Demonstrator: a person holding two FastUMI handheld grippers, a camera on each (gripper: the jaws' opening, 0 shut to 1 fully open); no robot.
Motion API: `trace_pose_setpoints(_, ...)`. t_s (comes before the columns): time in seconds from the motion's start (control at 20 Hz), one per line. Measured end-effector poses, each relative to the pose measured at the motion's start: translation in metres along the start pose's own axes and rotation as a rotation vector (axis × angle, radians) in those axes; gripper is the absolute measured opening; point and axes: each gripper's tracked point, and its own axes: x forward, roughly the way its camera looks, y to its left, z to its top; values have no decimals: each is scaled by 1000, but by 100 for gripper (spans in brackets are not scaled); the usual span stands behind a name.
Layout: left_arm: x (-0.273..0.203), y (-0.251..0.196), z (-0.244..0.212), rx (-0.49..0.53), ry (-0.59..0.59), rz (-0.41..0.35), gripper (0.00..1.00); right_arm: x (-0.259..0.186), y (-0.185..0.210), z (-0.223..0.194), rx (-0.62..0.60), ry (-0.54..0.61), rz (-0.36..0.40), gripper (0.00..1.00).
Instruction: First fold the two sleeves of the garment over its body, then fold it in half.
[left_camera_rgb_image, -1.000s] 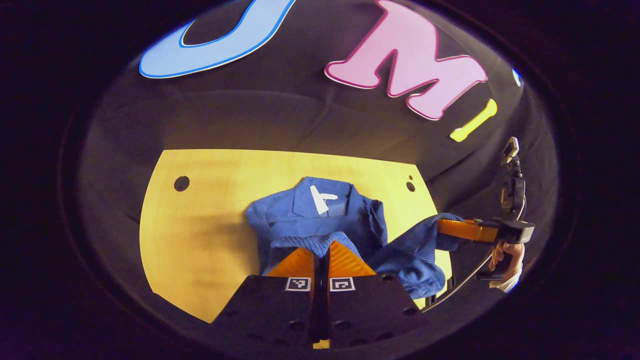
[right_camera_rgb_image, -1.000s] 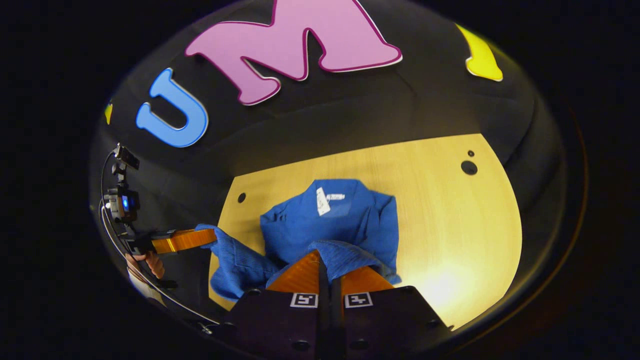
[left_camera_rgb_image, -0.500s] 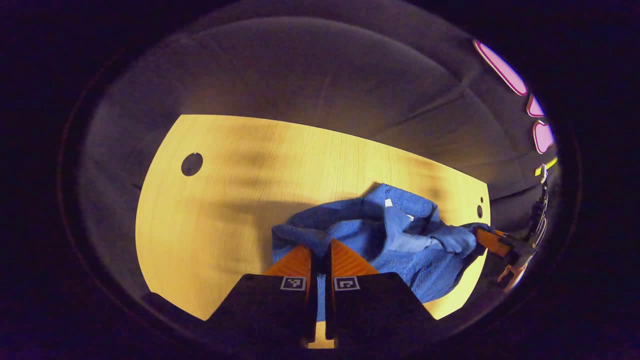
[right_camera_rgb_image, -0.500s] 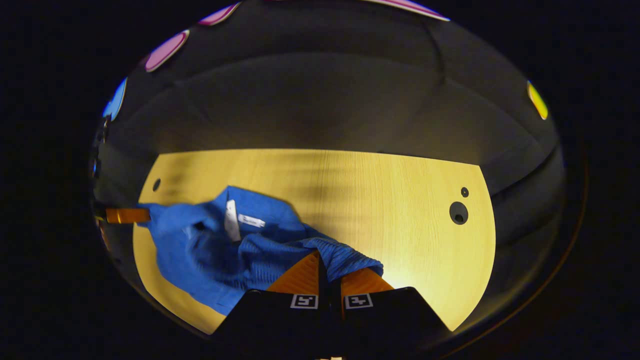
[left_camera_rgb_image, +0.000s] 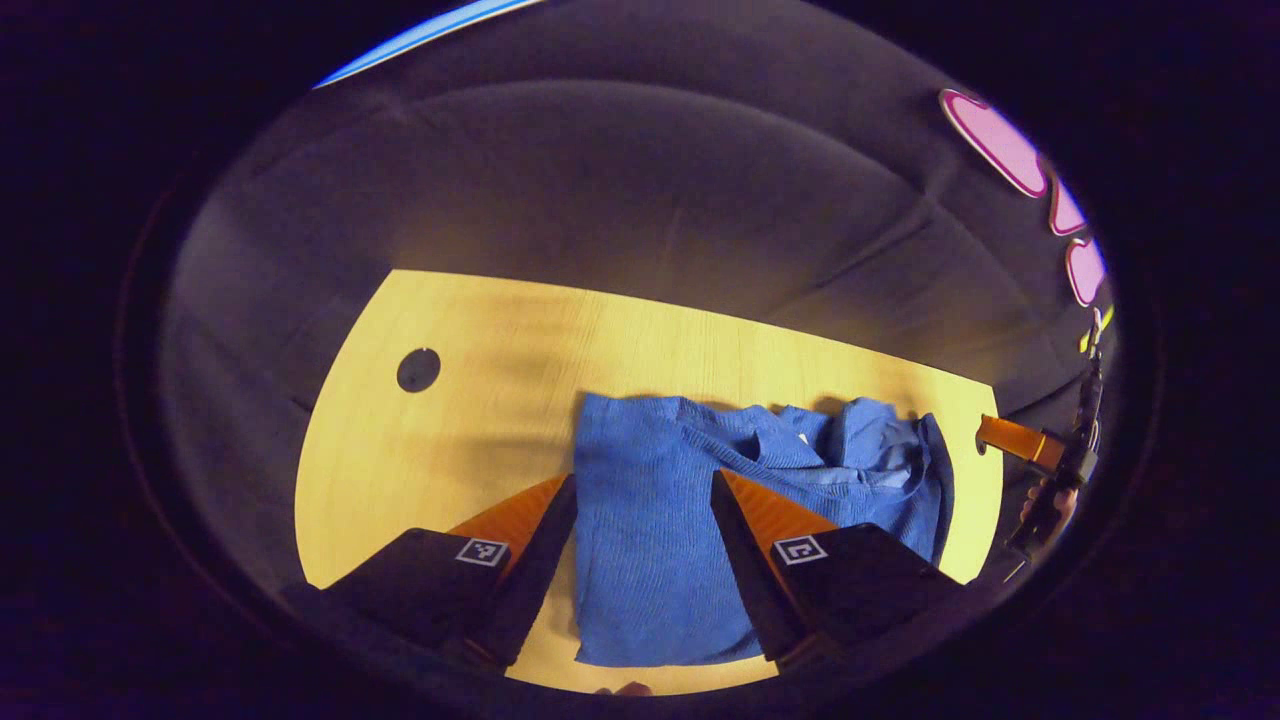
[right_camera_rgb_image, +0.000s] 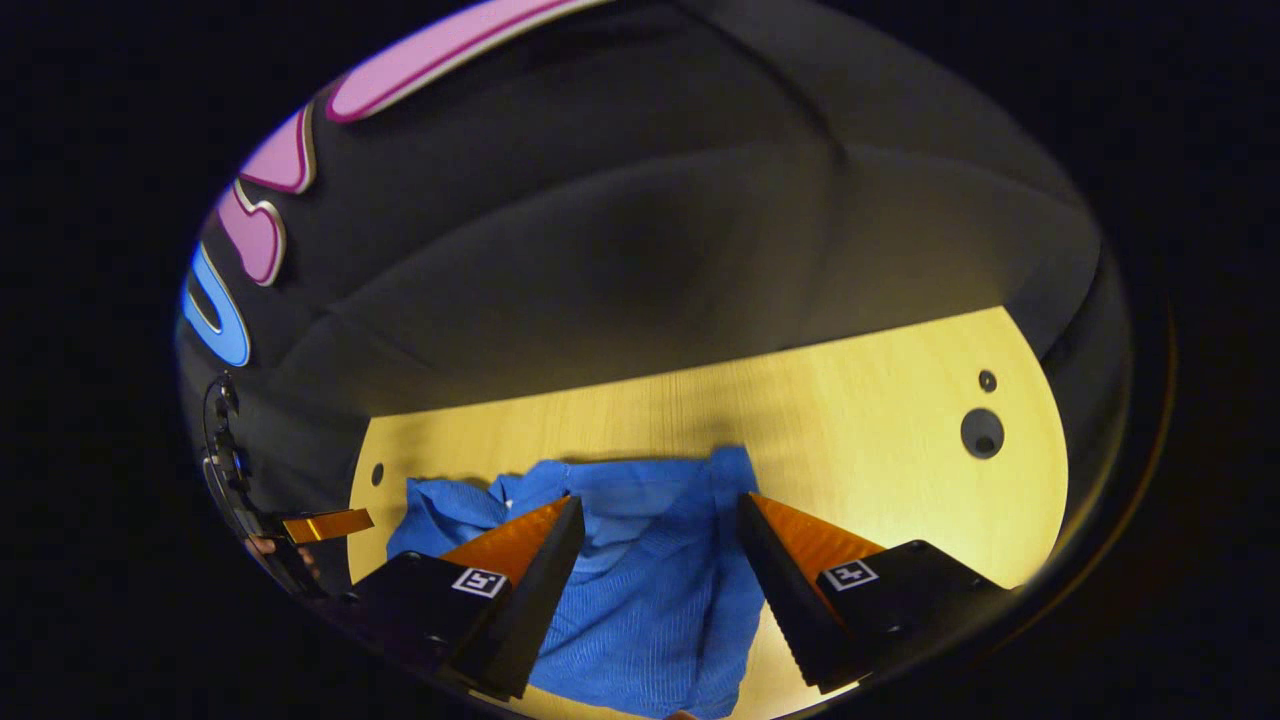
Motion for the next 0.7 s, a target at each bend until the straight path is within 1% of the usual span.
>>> trace_pose_setpoints(0.15, -27, -13, 10, 77, -115, 13, 79, -24, 0, 16, -130, -96, -27, 98)
trace_pose_setpoints(0.2, -37, -15, 12, 107, -156, 34, 80, -39, 3, 21, -177, -132, -27, 98)
trace_pose_setpoints(0.3, -58, -25, 7, 167, -220, 60, 79, -66, 15, 29, -267, -195, -25, 98)
trace_pose_setpoints(0.4, -82, -39, -1, 206, -290, 73, 79, -102, 29, 33, -345, -260, -1, 98)
trace_pose_setpoints(0.55, -124, -60, -24, 212, -402, 75, 79, -153, 50, 33, -382, -369, 29, 98)
trace_pose_setpoints(0.6, -139, -65, -34, 210, -438, 84, 79, -172, 54, 27, -379, -380, 38, 98)
trace_pose_setpoints(0.7, -169, -75, -55, 204, -514, 90, 79, -214, 54, 13, -358, -406, 26, 98)
